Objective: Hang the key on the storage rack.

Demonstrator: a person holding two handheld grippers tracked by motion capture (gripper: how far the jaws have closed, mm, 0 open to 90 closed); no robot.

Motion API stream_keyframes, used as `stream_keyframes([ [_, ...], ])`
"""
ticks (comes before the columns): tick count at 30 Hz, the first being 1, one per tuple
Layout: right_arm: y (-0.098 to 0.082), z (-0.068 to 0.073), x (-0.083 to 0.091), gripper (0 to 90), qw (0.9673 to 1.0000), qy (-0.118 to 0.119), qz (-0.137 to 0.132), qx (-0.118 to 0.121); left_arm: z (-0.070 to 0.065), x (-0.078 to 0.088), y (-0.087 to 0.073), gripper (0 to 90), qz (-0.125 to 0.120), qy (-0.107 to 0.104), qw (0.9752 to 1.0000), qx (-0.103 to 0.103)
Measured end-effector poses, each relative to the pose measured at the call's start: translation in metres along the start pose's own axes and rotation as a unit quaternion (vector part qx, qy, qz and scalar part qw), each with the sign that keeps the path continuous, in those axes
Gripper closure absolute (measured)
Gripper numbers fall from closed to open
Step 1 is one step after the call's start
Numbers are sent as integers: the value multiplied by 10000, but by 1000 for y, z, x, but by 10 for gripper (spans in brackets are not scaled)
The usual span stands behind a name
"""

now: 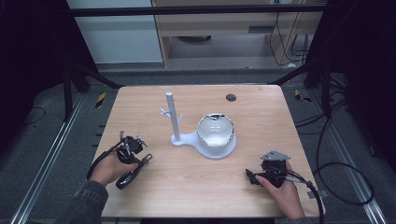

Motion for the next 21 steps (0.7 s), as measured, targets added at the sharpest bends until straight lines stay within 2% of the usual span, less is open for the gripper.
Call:
stream_keyframes([
  [1, 0, 0, 0, 5, 10000, 1, -1, 3, 0, 0, 0, 803, 0, 0, 10000, 0],
  [2, 0, 0, 0, 5, 10000, 4, 0, 4, -2, 6, -2, 803, -284, 24, 9996, -1],
  [3, 0, 0, 0, 5, 10000, 4, 0, 4, -2, 6, -2, 803, -284, 24, 9996, -1],
  [5, 0, 0, 0, 5, 10000, 9, 1, 3, -2, 14, -4, 803, -622, 62, 9980, 9],
  [6, 0, 0, 0, 5, 10000, 5, 2, 2, -3, 24, -7, 803, -986, 92, 9951, -18],
  [7, 0, 0, 0, 5, 10000, 7, 0, 6, -4, 30, -9, 804, -1184, 98, 9929, 13],
  [8, 0, 0, 0, 5, 10000, 7, 0, 6, -4, 30, -9, 804, -1184, 98, 9929, 13],
  [9, 0, 0, 0, 5, 10000, 11, 2, 4, -5, 35, -10, 804, -1389, 99, 9903, 27],
  [10, 0, 0, 0, 5, 10000, 6, 3, 0, -8, 46, -12, 805, -1802, 147, 9835, 70],
  [11, 0, 0, 0, 5, 10000, 9, 4, -1, -11, 51, -13, 805, -1978, 157, 9801, 67],
  [12, 0, 0, 0, 5, 10000, 9, 4, -1, -11, 51, -13, 805, -1978, 157, 9801, 67],
  [13, 0, 0, 0, 5, 10000, 9, 1, 4, -13, 62, -14, 805, -2302, 263, 9728, 7],
  [14, 0, 0, 0, 5, 10000, 9, 3, 0, -13, 62, -14, 805, -2302, 263, 9728, 7],
  [15, 0, 0, 0, 5, 10000, 9, 4, -1, -14, 67, -15, 806, -2460, 348, 9686, -26],
  [16, 0, 0, 0, 5, 10000, 9, 2, 3, -17, 75, -13, 806, -2898, 434, 9561, -17],
  [17, 0, 0, 0, 5, 10000, 7, 4, -7, -17, 75, -13, 806, -2898, 434, 9561, -17],
  [21, 0, 0, 0, 5, 10000, 11, 1, 2, -19, 85, -5, 806, -3531, 580, 9338, 31],
])
Point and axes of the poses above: each handheld gripper's, and its own axes: x roughly backward along the jaws, y roughly out of its top, z roughly to its left, the point moved 8 cm from there along -x, roughly forward along the jaws, and after that the axes turned 10 degrees about -y, right-handed, at the moved point
